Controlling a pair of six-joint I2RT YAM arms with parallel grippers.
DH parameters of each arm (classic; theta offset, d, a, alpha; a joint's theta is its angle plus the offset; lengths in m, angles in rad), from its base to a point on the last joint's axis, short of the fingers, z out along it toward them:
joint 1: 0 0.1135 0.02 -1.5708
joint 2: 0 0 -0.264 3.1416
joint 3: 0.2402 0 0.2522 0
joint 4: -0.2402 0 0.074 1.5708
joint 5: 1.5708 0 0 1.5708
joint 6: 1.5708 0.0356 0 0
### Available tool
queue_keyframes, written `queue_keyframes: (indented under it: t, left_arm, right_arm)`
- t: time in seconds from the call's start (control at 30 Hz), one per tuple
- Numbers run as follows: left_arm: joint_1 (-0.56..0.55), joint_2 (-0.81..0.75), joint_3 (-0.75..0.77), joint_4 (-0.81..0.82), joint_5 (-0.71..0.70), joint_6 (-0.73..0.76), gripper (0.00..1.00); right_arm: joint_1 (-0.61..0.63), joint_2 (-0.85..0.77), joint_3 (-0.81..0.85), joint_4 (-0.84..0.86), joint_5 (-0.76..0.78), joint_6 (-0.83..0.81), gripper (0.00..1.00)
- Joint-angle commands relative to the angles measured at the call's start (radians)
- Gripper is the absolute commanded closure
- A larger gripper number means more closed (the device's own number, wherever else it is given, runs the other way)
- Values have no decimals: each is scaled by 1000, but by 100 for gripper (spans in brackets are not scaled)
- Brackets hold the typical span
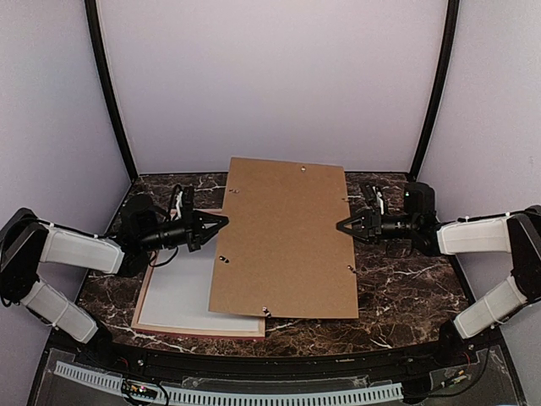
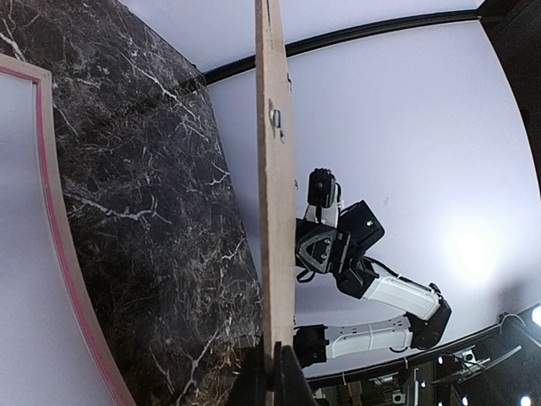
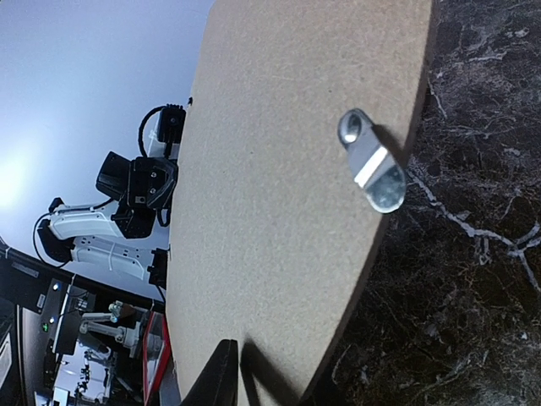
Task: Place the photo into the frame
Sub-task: Pass from the left arm to the right
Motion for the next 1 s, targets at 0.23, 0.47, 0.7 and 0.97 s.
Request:
queue_keyframes:
  t: [0.23,0.47,0.7,0.97]
  left_arm:
    - [4,26,8,-158,-51,131,98]
    - [16,93,-5,-128,-49,112,85]
    - [56,113,-24,-127,-42,113,56]
    - [141,-51,60,-562,-163,387,35]
  right_arm:
    - [-6,-15,5,98,-93,14,94]
    - [-14,-38,12,93,-111,30,100]
    - [-27,-76,25,96,-118,74,100]
    - [-56,-104,40,100,-117,171,100]
